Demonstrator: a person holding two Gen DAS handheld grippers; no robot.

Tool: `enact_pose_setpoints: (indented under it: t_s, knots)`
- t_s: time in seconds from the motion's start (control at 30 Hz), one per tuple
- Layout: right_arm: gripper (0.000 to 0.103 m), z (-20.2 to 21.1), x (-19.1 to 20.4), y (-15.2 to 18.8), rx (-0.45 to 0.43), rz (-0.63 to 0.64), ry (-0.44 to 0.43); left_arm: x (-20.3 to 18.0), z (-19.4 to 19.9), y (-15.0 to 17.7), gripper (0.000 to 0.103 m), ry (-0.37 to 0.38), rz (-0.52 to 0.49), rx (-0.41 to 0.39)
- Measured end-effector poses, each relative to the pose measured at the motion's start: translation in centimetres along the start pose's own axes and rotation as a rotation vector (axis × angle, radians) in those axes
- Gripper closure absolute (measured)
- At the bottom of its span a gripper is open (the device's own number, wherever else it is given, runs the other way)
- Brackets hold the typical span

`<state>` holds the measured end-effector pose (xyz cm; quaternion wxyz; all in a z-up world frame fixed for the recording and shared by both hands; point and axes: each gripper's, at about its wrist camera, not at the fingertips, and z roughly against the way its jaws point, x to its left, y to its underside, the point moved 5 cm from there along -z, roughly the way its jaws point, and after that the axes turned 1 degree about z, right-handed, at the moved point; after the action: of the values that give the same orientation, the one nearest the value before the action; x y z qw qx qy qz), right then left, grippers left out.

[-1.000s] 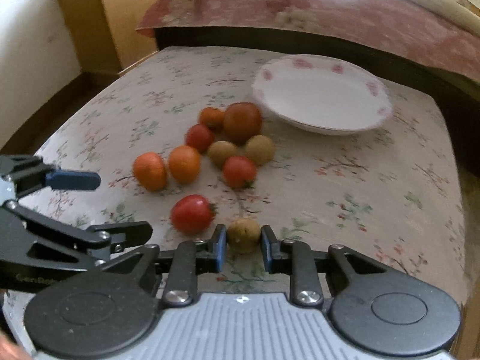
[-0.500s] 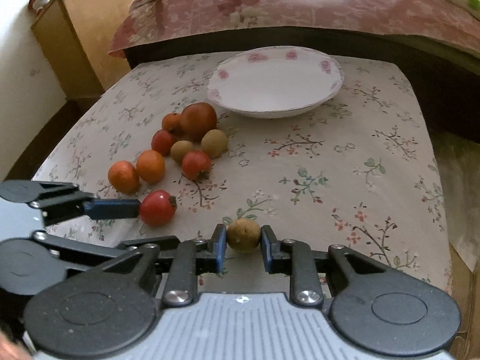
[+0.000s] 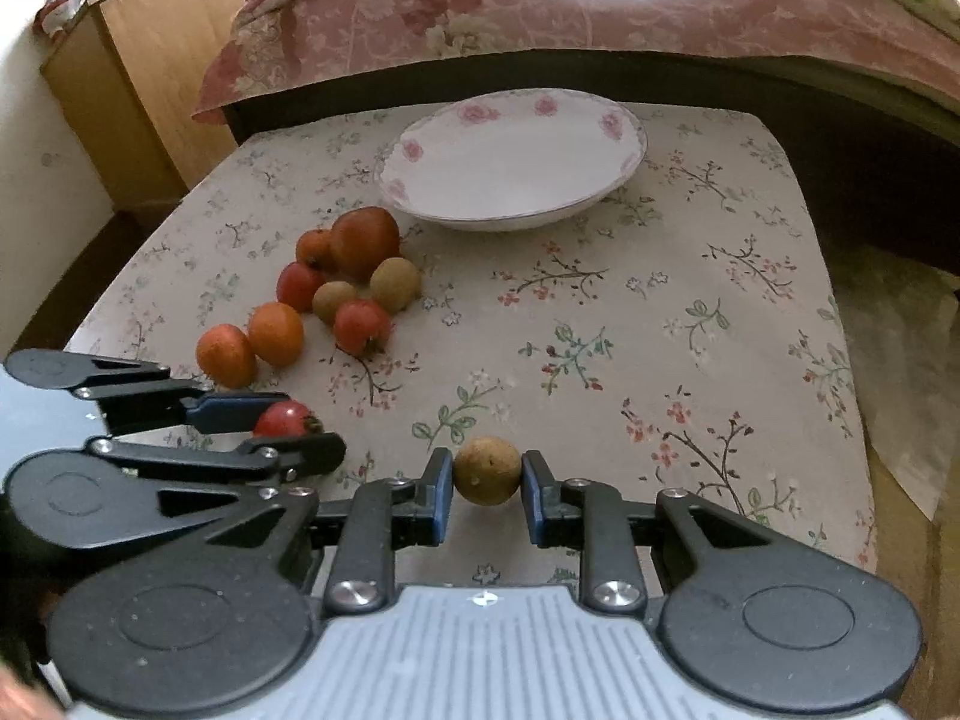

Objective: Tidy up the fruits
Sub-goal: 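Grasp the small brown fruit with the right tool while the left tool grasps a red tomato, then lift the brown fruit and red tomato and carry both toward the white plate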

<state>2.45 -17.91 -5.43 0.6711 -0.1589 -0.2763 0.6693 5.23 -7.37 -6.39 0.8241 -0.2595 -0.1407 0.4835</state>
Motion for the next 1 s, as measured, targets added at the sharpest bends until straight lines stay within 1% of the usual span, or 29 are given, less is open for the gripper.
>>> enact_pose_setpoints:
  t_s: [0.3,0.43,0.53,0.73,0.8,0.9,1.0]
  knots:
    - [0.077,2.2,1.2,0.9,-0.022,0.022,0.063,0.7,1.3,1.8,0.063,-0.001,0.019,-0.003]
    - [0.077,2.6,1.7,2.1,0.018,0.002,0.091,0.8,1.4,2.1,0.062,0.009,0.022,-0.013]
    - [0.077,3.1,1.8,2.5,0.036,-0.016,0.113,0.7,1.5,2.3,0.061,0.006,0.006,-0.021]
    - [0.077,4.8,2.1,1.7,0.041,-0.032,0.154,0.9,1.7,2.4,0.059,0.004,0.012,-0.018]
    - [0.077,5.2,2.4,1.3,0.032,-0.021,0.160,1.0,1.7,2.4,0.054,-0.001,0.021,-0.008]
    - [0.077,5.1,2.4,0.8,0.026,-0.019,0.157,1.5,1.7,2.5,0.055,0.014,0.048,-0.005]
    - [0.077,4.5,2.4,0.3,0.017,-0.025,0.130,1.2,1.7,2.5,0.054,0.004,0.029,-0.008]
